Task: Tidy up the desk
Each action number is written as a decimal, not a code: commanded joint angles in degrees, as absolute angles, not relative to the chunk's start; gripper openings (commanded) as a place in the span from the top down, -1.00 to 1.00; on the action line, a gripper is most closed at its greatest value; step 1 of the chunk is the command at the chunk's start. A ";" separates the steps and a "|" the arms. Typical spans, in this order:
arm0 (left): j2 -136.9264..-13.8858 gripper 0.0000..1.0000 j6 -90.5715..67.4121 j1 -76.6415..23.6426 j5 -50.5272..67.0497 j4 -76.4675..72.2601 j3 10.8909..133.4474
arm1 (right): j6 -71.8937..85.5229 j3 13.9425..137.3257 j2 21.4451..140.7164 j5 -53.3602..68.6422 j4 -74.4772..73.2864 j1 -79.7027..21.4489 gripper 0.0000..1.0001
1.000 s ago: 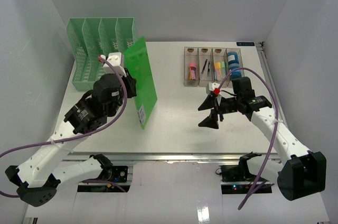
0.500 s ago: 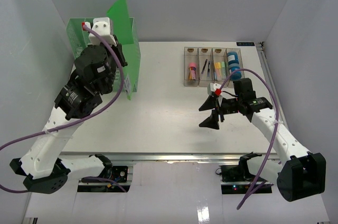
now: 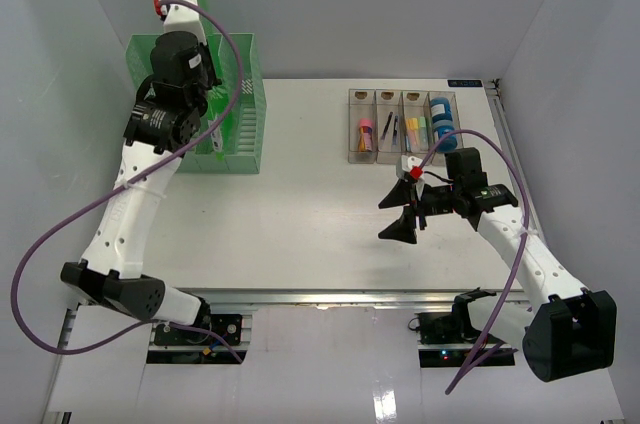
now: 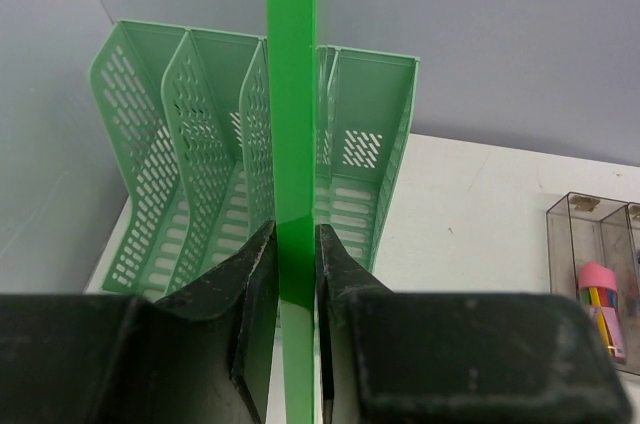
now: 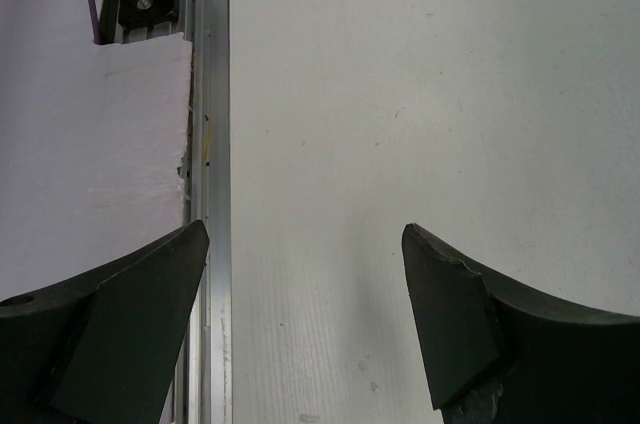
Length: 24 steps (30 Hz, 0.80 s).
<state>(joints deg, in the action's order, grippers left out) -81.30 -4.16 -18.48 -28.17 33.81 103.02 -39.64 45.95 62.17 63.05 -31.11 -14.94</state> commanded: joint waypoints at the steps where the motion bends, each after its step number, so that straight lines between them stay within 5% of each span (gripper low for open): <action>1: -81.59 1.00 -7.06 -15.05 -18.33 28.86 105.18 | -40.42 45.45 60.75 64.94 -29.79 -14.09 -0.69; 24: -84.76 1.00 -5.53 -10.20 -5.65 9.93 96.99 | -40.43 45.62 61.44 66.18 -29.88 -13.89 -0.69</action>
<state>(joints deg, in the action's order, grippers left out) -85.33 -5.76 -10.88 -10.23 17.60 96.93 -39.65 45.94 62.17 64.43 -31.11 -14.22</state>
